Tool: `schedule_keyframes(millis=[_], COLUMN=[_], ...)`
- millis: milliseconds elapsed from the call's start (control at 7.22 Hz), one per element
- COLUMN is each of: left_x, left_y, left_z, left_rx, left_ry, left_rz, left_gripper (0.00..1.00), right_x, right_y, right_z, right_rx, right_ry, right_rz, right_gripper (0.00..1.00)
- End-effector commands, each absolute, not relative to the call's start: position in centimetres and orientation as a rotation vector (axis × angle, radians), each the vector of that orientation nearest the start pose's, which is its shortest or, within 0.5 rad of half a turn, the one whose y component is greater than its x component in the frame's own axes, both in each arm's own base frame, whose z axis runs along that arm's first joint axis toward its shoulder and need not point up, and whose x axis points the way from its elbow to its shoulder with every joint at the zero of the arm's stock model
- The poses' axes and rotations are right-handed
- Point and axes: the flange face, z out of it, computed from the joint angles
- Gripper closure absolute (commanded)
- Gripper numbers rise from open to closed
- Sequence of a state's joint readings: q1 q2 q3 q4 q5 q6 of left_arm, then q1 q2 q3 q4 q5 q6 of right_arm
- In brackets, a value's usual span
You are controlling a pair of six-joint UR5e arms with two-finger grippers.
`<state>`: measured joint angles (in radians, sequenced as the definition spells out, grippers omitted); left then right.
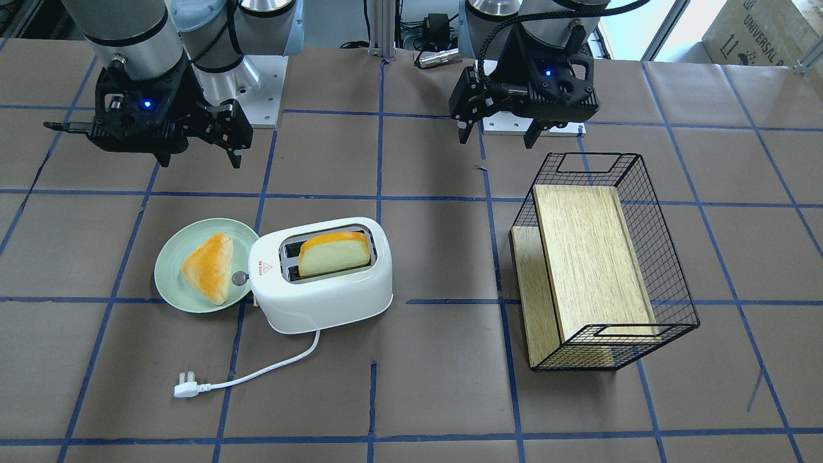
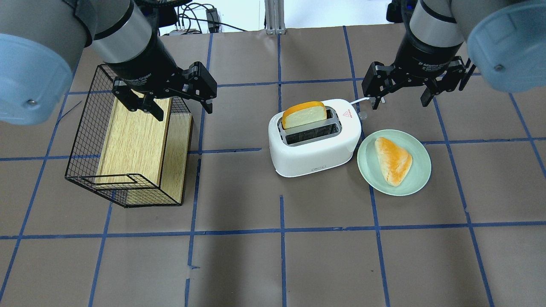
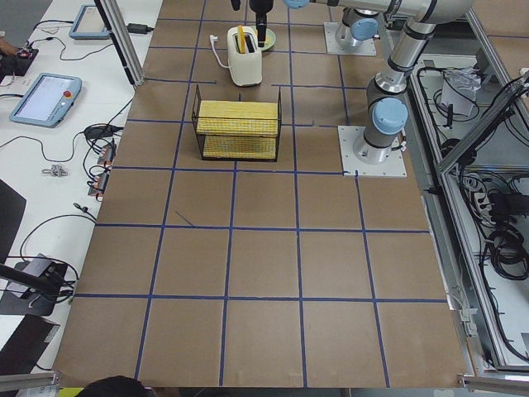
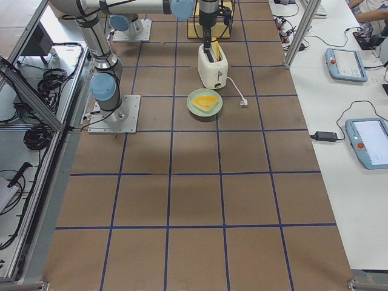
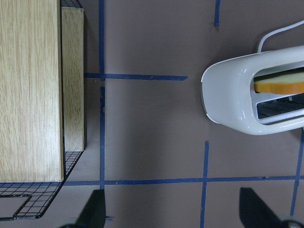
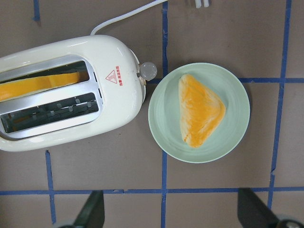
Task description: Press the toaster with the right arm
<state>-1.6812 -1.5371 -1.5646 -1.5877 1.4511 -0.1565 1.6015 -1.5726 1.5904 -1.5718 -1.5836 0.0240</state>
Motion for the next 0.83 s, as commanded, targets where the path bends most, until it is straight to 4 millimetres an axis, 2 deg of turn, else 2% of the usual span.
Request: schedule_keyframes(millis=[0, 138, 277, 415, 692], left_x=[-19.7, -19.7, -19.7, -19.7, -19.7], left_y=[-46.1, -46.1, -46.1, -46.1, -46.1], left_z=[50.6, 50.6, 50.6, 50.6, 50.6], left_rx=[-0.073, -0.073, -0.073, -0.073, -0.073], left_ry=[3.262, 3.262, 3.262, 3.262, 3.262], left_rz=[-0.011, -0.011, -0.011, -0.011, -0.011], left_gripper=[0.00, 0.00, 0.00, 0.00, 0.00], right_x=[14.7, 14.7, 14.8, 14.7, 14.5], right_y=[-48.8, -48.9, -48.9, -49.7, -50.6], right_z=[48.0, 48.0, 48.0, 47.8, 48.5], right_rx=[-0.010, -0.010, -0.014, -0.017, -0.382], right_ry=[3.154, 3.154, 3.149, 3.142, 3.141], right_rz=[0.005, -0.010, -0.010, 0.009, -0.047], right_gripper=[0.06, 0.23, 0.70, 0.83, 0.86])
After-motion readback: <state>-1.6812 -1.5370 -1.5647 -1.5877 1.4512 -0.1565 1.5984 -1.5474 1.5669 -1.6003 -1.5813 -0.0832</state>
